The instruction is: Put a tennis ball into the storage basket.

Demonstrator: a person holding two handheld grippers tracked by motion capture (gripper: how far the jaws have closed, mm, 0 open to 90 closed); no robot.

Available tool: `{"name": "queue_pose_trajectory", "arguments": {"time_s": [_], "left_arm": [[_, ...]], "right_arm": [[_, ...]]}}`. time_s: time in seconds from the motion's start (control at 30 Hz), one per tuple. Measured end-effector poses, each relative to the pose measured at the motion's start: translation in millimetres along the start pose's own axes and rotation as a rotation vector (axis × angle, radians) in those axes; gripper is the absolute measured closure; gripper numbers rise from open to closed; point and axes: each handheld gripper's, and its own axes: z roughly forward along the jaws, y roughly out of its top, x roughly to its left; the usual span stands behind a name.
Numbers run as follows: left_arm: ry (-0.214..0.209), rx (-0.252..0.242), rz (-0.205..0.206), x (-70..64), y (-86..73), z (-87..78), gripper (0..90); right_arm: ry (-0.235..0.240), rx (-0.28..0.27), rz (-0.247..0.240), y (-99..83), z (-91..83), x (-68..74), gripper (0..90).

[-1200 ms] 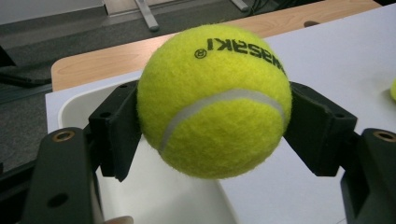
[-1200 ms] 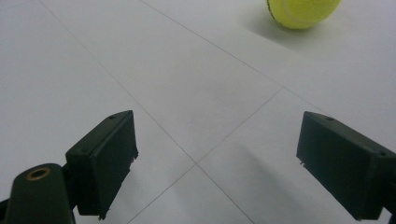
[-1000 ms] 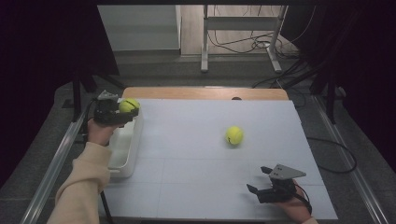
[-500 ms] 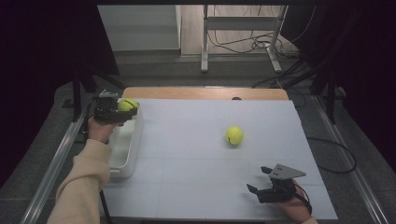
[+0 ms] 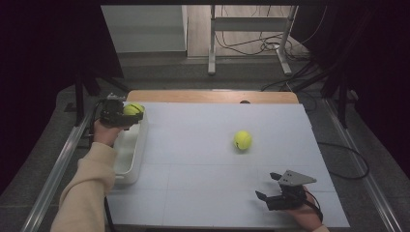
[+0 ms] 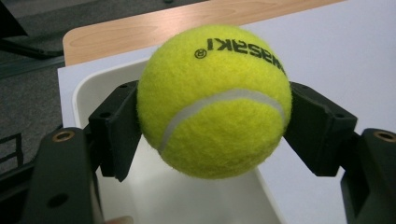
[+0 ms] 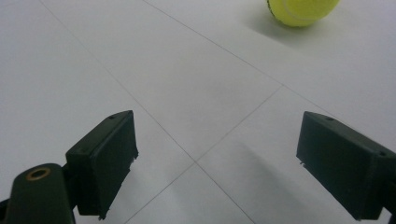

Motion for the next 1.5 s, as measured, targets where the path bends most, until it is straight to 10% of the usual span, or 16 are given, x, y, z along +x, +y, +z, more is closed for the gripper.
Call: {"name": "queue_pose_trajectory", "arguments": {"time_s": [1.5], "left_arm": [[0.051, 0.075, 0.015, 6.3, 3.3, 13.9, 26.0]], "right_arm": [[-0.005, 0.003, 0.004, 0.1, 0.0, 0.2, 12.6]]}}
